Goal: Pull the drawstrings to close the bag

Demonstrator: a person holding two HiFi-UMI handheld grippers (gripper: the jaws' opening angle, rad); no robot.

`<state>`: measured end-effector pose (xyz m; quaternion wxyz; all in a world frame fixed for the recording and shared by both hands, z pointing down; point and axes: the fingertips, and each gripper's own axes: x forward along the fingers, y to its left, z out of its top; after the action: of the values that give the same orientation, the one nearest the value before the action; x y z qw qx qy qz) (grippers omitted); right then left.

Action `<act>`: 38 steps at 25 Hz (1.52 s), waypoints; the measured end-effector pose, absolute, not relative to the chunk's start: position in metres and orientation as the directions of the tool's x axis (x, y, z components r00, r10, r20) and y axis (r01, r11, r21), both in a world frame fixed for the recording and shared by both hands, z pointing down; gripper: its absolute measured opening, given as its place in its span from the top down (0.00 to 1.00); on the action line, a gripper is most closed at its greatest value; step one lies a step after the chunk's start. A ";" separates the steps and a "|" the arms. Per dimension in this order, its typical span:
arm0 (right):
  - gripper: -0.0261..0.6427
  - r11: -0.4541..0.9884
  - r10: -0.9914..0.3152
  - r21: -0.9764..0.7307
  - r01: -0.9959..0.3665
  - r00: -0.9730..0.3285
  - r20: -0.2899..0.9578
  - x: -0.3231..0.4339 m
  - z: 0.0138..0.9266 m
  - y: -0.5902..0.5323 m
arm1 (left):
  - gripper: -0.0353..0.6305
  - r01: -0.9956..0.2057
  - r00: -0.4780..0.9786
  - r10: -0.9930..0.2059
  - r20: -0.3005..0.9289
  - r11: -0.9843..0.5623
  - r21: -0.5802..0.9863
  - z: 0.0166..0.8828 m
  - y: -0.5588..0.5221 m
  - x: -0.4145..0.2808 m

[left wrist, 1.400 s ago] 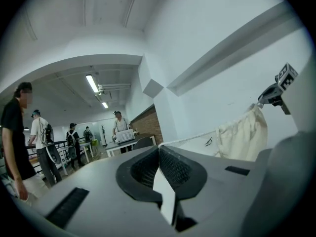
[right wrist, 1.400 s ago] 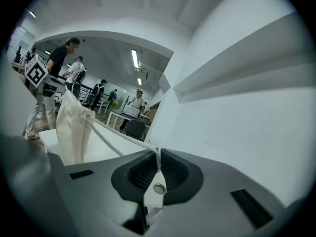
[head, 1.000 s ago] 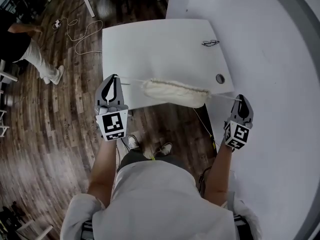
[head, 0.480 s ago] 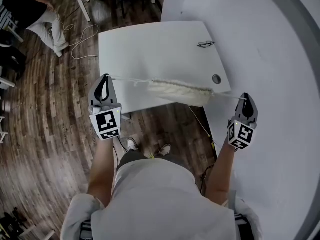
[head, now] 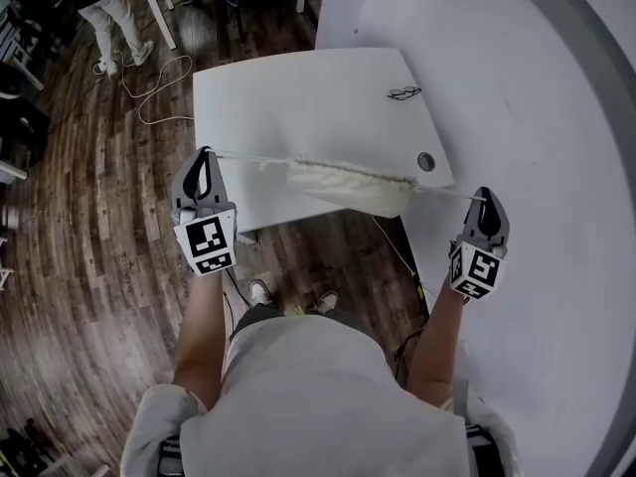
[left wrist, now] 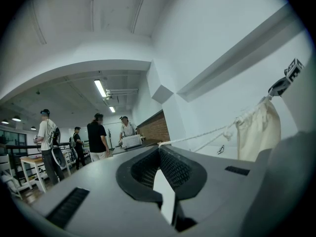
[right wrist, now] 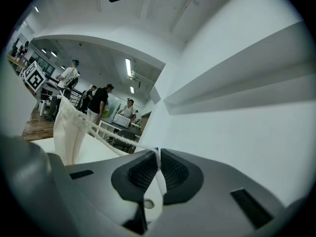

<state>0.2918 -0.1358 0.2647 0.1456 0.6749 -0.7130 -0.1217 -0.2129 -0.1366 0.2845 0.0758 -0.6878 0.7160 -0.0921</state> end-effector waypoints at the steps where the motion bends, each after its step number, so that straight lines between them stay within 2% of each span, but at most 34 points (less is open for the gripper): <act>1: 0.89 0.059 -0.998 0.369 -0.928 -0.045 0.044 0.293 0.265 -0.137 | 0.92 -0.971 -0.045 -0.999 0.016 0.039 -0.235 0.284 -0.138 -0.213; 13: 0.89 0.053 -0.997 0.349 -0.936 -0.030 0.069 0.298 0.272 -0.140 | 0.92 -0.971 -0.068 -0.998 0.013 0.064 -0.230 0.282 -0.146 -0.224; 19: 0.89 0.050 -0.997 0.353 -0.934 -0.024 0.078 0.296 0.273 -0.142 | 0.92 -0.987 -0.097 -0.994 0.045 0.091 -0.133 0.287 -0.149 -0.241; 38: 0.89 0.028 -0.997 0.362 -0.932 0.002 0.083 0.308 0.270 -0.135 | 0.92 -0.982 -0.147 -0.988 0.039 0.141 -0.128 0.287 -0.148 -0.267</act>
<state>0.3083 -0.1347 0.2704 0.1593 0.6897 -0.6990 -0.1015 -0.2665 -0.1475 0.2868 0.0270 -0.6523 0.7550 -0.0613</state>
